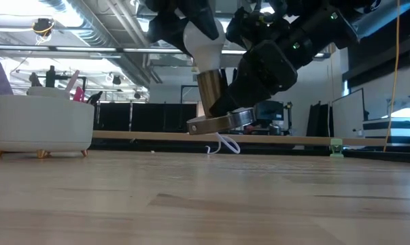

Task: Screw lightbulb
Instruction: Insert the lightbulb into the lamp

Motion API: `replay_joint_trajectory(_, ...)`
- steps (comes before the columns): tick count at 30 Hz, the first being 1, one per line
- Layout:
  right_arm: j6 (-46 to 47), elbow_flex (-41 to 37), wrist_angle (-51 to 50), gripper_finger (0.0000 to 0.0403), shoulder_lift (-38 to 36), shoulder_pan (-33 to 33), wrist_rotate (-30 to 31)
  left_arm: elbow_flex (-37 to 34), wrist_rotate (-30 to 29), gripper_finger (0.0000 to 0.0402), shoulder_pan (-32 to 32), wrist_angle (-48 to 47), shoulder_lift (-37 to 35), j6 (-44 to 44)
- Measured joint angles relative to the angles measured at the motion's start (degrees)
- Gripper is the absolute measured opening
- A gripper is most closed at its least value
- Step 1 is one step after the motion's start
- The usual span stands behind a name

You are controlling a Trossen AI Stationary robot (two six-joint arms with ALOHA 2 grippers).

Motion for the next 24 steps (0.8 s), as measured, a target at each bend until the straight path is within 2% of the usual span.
replay_joint_trajectory(6, -1.0, 0.0, 0.8, 0.0181, 0.0, 0.0, -0.1, 0.0, 0.8, 0.0236, 0.0, 0.0, 0.0, 4.1)
replay_joint_trajectory(10, -0.4, 0.0, 1.1, 0.0181, -0.4, 0.0, -3.0, 0.1, 1.3, 0.0237, 0.0, 0.0, 0.0, 5.8)
replay_joint_trajectory(17, 3.2, 1.1, 0.5, 0.018, -1.3, 0.1, -17.9, 1.6, 9.0, 0.0233, -0.1, 0.1, -0.1, 7.2)
replay_joint_trajectory(24, 4.8, 4.7, 0.5, 0.018, -1.3, 2.4, -34.1, 4.8, 19.4, 0.0234, -1.3, 0.8, -0.1, 13.3)
